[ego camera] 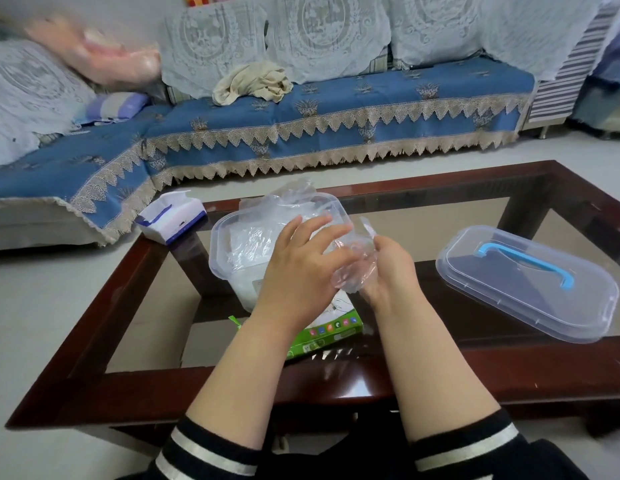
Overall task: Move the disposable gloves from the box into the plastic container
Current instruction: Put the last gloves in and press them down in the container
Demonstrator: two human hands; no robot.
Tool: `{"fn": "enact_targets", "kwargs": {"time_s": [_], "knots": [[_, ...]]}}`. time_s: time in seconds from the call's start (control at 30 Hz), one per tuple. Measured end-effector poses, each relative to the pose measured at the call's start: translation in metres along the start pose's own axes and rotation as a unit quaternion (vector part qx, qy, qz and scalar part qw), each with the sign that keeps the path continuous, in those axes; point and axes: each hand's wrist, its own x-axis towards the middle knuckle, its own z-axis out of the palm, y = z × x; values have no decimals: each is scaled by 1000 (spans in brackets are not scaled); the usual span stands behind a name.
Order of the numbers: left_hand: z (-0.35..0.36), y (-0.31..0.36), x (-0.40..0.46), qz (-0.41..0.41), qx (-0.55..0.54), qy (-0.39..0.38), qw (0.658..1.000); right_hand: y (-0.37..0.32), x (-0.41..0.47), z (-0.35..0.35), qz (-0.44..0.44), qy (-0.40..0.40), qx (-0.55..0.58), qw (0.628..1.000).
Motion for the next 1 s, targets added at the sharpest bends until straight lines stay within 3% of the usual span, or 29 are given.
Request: {"fn": "enact_targets", "kwargs": {"time_s": [0.07, 0.13, 0.23, 0.4, 0.47, 0.53, 0.6, 0.63, 0.67, 0.73, 0.8, 0.9, 1.0], "knots": [[-2, 0, 9, 1, -36, 39, 999, -1, 0, 0, -9, -16, 9, 1000], [-7, 1, 21, -132, -163, 20, 977, -4, -2, 3, -46, -33, -5, 998], [-15, -12, 48, -383, -355, 67, 850, -7, -12, 12, -140, -34, -29, 989], [-16, -72, 74, -627, -484, 189, 580, 5, -16, 20, -315, -26, -222, 922], [-9, -90, 68, -682, -466, 197, 528, 12, -14, 20, -351, -43, -314, 881], [-5, -95, 59, -717, -431, 183, 517, 17, -11, 19, -356, -52, -397, 844], [-1, -96, 49, -721, -414, 179, 526, 21, -9, 18, -340, -57, -470, 813], [0, -95, 44, -715, -391, 172, 554, 23, -8, 17, -328, -58, -504, 797], [-1, -94, 40, -705, -342, 134, 607, 24, -8, 16, -320, -60, -532, 782], [-4, -93, 32, -653, -155, -37, 740, 24, -9, 15, -327, -58, -560, 759], [-9, -96, 22, -568, 52, -142, 809, 23, -11, 14, -359, -38, -557, 748], [-25, -93, 13, -498, 165, -125, 842, 21, -13, 13, -359, -6, -596, 718], [-38, -71, 5, -420, 53, -16, 906, 22, -7, 8, -290, -23, -687, 666]]}}
